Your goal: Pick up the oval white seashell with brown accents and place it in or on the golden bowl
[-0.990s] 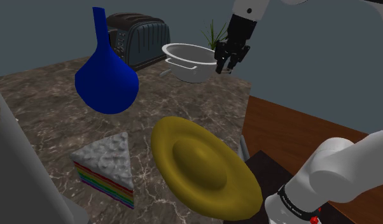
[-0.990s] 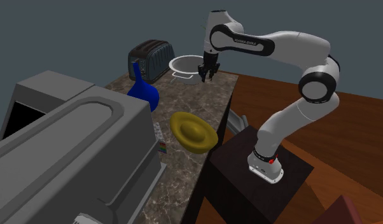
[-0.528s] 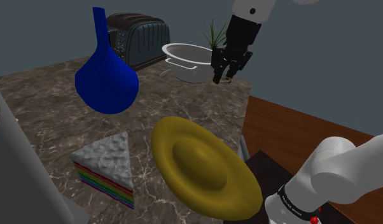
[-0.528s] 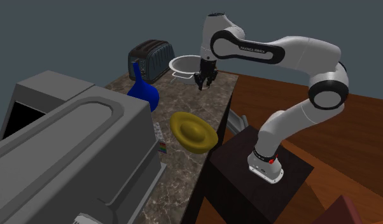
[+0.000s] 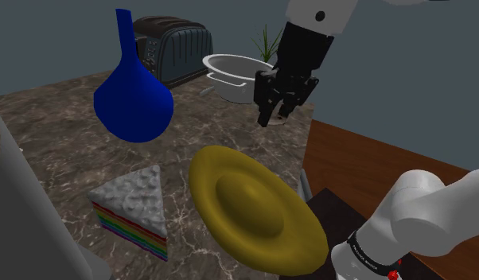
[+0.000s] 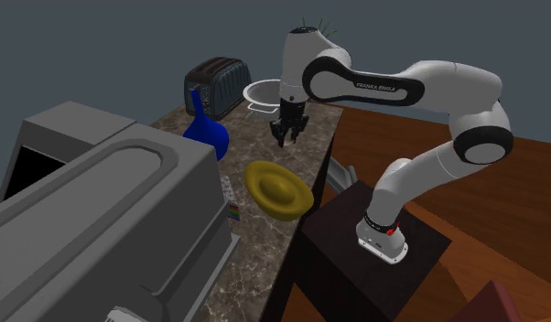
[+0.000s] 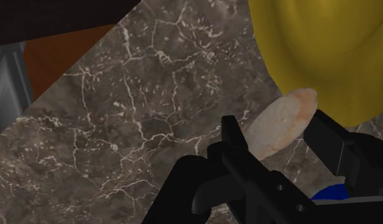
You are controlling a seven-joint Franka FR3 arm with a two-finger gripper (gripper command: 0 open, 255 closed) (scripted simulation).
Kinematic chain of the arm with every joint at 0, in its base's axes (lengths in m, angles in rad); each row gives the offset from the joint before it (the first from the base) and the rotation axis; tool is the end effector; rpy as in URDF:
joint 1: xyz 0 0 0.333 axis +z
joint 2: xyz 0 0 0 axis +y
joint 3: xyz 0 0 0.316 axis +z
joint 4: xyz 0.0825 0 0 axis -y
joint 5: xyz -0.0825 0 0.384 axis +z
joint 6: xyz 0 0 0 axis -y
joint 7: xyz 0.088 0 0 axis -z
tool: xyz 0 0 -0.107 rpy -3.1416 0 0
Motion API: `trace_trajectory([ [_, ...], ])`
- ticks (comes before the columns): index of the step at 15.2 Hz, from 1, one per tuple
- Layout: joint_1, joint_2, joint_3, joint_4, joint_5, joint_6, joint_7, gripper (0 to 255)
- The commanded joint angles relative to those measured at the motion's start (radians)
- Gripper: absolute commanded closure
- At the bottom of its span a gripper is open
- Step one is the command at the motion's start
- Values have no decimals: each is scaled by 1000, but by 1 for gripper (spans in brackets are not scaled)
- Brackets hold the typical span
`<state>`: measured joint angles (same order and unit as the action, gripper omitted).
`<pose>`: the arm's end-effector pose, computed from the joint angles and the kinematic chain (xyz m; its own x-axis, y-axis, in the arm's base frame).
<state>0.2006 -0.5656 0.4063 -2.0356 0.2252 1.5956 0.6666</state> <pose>0.2823 0.2802 0.6455 0.9926 -0.1055 0.0609 -0.1017 -0.9929 -0.0623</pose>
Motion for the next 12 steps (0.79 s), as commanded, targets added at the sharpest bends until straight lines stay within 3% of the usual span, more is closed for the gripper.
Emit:
trace_trajectory([
  [1,11,-1,35,12,15,-5,46,255],
  [9,41,49,215,103,57,-6,257,255],
  [12,46,36,219,53,65,32,252,255],
])
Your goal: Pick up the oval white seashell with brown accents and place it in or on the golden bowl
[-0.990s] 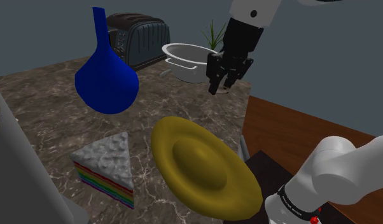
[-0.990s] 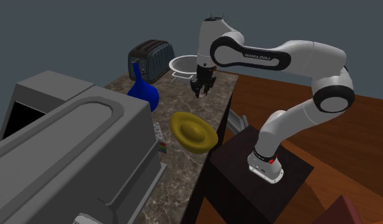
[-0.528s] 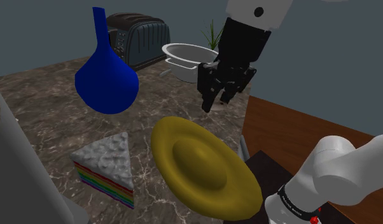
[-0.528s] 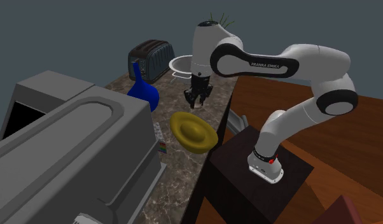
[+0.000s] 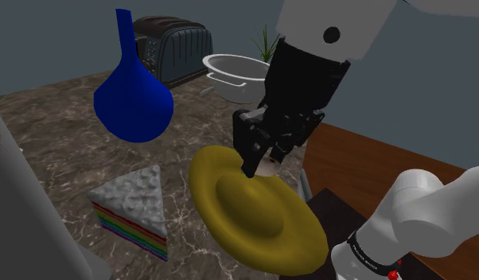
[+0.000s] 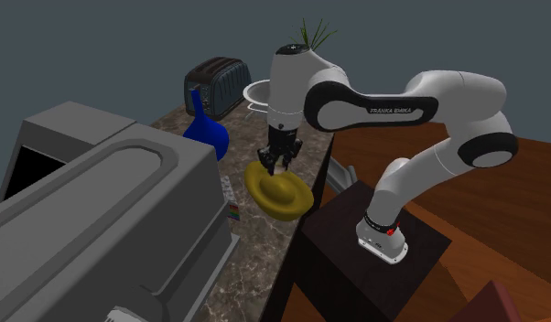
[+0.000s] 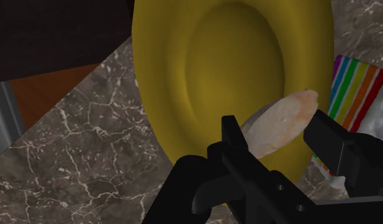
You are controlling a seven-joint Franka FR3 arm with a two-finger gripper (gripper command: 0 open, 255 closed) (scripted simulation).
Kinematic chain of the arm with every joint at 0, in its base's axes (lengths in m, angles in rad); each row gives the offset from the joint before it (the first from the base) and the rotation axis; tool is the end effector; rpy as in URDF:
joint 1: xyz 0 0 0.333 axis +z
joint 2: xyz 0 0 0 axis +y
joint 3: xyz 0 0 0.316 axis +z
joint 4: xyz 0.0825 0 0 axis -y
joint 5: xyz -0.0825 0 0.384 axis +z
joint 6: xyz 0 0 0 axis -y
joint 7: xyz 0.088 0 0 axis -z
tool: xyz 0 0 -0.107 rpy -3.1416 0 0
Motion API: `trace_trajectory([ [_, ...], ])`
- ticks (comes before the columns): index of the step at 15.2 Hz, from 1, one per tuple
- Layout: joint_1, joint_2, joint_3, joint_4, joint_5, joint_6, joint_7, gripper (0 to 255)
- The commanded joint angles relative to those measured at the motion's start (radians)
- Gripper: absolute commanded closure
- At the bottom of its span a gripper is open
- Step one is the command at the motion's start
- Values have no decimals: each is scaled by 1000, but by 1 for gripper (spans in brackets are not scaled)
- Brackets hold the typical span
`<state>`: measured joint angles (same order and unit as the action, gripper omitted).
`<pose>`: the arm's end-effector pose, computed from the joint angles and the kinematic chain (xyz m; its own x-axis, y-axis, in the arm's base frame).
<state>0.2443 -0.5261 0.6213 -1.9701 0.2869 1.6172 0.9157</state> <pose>0.2029 0.3843 0.6351 0.9925 -0.1063 0.0605 -0.1025 -0.9928 -0.0624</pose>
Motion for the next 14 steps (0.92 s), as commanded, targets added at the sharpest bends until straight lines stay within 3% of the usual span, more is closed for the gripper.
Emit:
trace_trajectory([
  [1,4,-7,5,-29,6,23,1,255],
  [10,18,-31,25,-168,30,141,-11,255],
  [14,18,-31,25,-168,30,141,-11,255],
])
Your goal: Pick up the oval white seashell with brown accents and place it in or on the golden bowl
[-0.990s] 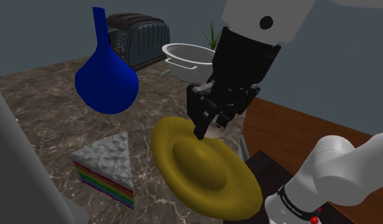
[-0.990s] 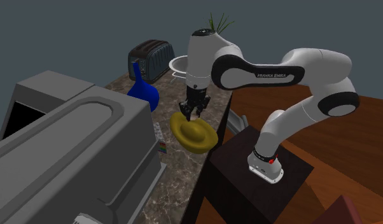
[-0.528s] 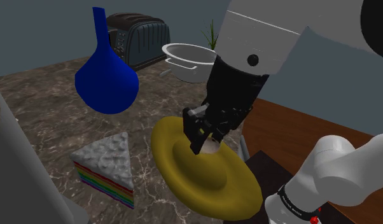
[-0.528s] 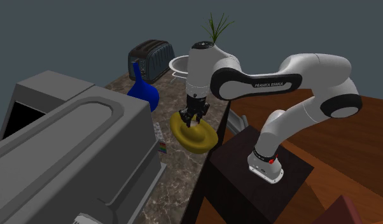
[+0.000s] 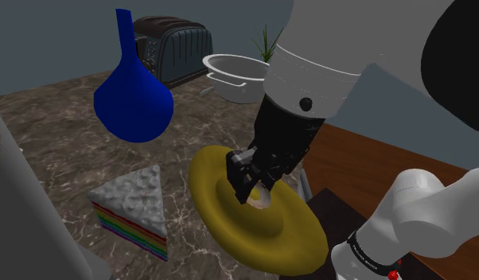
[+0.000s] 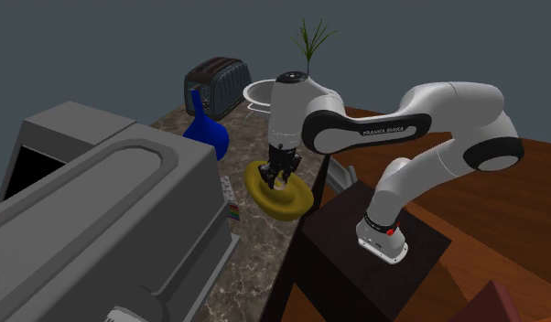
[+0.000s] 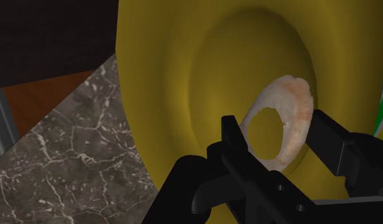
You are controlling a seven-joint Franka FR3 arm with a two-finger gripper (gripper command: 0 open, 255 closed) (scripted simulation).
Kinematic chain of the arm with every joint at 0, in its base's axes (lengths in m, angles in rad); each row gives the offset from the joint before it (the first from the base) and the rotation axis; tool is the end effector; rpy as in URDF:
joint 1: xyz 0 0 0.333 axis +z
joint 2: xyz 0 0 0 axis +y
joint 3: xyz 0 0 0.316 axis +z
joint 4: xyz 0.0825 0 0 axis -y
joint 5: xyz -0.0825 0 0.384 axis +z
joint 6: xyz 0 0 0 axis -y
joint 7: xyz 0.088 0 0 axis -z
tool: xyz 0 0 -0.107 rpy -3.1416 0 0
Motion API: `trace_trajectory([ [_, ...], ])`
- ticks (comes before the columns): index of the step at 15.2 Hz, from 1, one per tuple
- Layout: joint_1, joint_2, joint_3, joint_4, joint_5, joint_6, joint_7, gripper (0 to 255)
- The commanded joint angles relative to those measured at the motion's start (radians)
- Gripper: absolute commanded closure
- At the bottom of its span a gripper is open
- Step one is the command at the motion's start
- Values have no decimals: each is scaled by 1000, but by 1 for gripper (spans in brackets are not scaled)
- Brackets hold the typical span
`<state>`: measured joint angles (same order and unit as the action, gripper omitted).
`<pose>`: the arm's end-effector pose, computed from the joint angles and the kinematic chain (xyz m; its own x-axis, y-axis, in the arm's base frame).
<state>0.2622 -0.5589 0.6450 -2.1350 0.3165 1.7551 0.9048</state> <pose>0.2009 0.3853 0.5783 0.9923 -0.1073 0.0622 -0.1033 -0.9926 -0.0639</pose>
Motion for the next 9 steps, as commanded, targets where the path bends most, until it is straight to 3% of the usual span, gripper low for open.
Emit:
trace_trajectory([
  [1,0,2,1,-3,1,3,0,255],
  [4,0,2,1,-3,0,3,0,255],
  [5,0,3,2,-3,0,3,0,0],
  [9,0,2,2,-4,1,4,0,0],
])
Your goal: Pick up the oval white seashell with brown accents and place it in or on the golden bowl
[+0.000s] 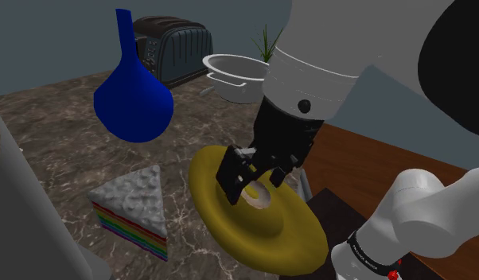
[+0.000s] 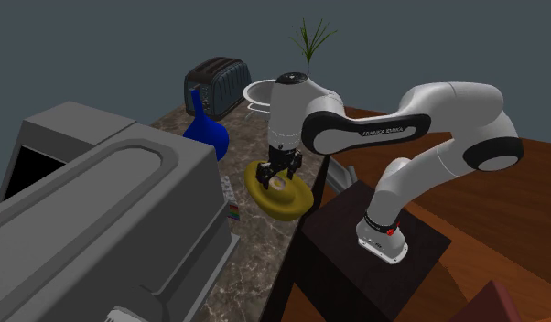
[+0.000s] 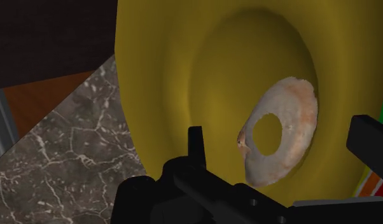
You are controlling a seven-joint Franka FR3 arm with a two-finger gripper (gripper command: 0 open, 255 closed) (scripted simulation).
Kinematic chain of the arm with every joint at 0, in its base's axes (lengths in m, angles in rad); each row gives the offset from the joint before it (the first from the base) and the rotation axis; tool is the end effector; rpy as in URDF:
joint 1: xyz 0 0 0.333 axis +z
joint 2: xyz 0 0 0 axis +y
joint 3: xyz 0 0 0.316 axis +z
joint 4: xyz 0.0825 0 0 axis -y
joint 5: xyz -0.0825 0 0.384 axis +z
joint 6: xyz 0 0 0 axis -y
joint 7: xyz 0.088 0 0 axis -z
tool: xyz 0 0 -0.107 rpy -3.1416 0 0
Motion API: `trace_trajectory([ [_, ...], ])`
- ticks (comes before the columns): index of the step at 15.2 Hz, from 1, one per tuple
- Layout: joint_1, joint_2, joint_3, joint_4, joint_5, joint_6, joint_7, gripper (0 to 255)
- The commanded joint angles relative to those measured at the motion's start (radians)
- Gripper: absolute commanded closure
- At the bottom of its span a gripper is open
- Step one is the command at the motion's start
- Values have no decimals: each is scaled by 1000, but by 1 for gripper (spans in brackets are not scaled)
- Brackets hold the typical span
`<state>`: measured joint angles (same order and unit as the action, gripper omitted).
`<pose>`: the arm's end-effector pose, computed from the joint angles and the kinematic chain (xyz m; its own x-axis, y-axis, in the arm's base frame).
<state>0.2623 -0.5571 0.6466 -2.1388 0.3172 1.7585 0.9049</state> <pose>0.2012 0.3857 0.5761 0.9924 -0.1071 0.0603 -0.1033 -0.9927 -0.0627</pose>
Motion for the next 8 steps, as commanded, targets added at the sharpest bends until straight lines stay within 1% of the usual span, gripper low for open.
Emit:
trace_trajectory([
  [1,0,0,-1,0,0,-1,-1,0],
  [5,-9,11,-26,132,-20,-124,9,0],
  [8,-9,11,-26,132,-20,-124,9,0],
])
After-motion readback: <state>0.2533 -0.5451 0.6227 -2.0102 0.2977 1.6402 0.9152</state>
